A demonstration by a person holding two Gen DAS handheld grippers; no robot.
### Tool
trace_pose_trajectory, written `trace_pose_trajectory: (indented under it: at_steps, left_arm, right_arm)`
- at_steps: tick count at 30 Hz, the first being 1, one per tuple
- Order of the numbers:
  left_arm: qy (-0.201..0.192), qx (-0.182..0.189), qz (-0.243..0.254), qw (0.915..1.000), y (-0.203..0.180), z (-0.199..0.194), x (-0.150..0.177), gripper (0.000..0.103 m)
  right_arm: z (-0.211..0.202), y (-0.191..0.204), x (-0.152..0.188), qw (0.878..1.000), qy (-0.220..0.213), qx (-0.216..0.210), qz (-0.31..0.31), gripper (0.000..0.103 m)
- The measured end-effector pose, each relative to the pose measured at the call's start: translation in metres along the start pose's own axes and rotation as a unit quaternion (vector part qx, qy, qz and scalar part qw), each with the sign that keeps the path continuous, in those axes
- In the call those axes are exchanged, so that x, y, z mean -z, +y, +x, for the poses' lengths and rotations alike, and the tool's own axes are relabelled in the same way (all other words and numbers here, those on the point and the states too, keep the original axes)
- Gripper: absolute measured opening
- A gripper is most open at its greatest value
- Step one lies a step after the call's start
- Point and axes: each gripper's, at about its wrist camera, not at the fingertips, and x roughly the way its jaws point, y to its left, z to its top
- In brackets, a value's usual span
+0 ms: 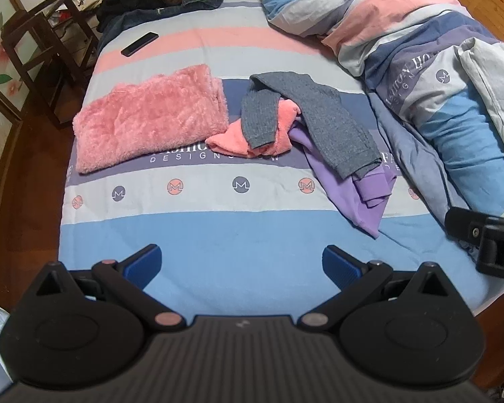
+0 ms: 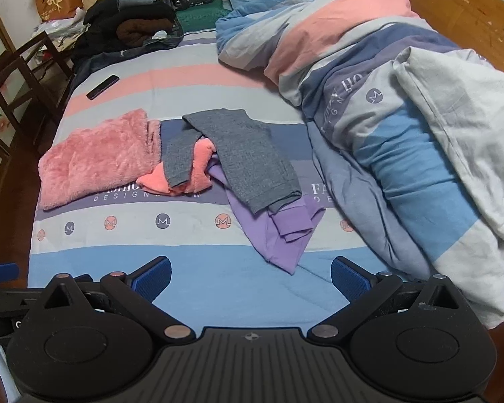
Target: Fold clothes
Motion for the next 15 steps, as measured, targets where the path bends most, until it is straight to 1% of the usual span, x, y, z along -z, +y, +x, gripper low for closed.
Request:
trace_pose_trajectory:
  at_steps: [2, 3, 4, 6, 8, 11, 15]
  left_arm:
    - [0.005, 0.004, -0.002, 1.0, 0.0, 0.0, 0.0, 0.103]
    - [0.016, 0.008, -0.001, 0.9998, 0.004, 0.003, -0.004, 0.103]
    - [0.021, 0.003, 0.004, 0.9998, 0.003, 0.001, -0.006, 0.103]
    - [0.012, 0.003, 0.005, 0.9999, 0.004, 0.004, -0.005, 0.103]
    - [0.004, 0.0, 0.004, 1.0, 0.002, 0.004, 0.001, 0.103]
    - [0.005, -0.004, 0.004, 1.0, 0.001, 0.008, 0.003, 0.103]
    - [0.02, -0.002, 0.002, 0.9998, 0.002, 0.019, 0.005, 0.103]
  right_arm:
    - [0.0, -0.001, 0.0, 1.0, 0.002, -0.004, 0.003, 0.102]
    - [0.001, -0.001, 0.001, 1.0, 0.004, -0.007, 0.005, 0.102]
    - [0.001, -0.001, 0.001, 1.0, 0.005, -0.003, 0.002, 0.102]
    - [-0.001, 0.004, 0.002, 1.0, 0.004, 0.009, -0.004, 0.102]
    - [0.003, 0.005, 0.0, 1.0, 0.01, 0.006, -0.004, 0.102]
    - [0.007, 0.005, 0.003, 1.0, 0.015, 0.008, -0.006, 0.103]
    - [0.015, 0.005, 0.003, 1.0, 0.028, 0.01, -0.006, 0.103]
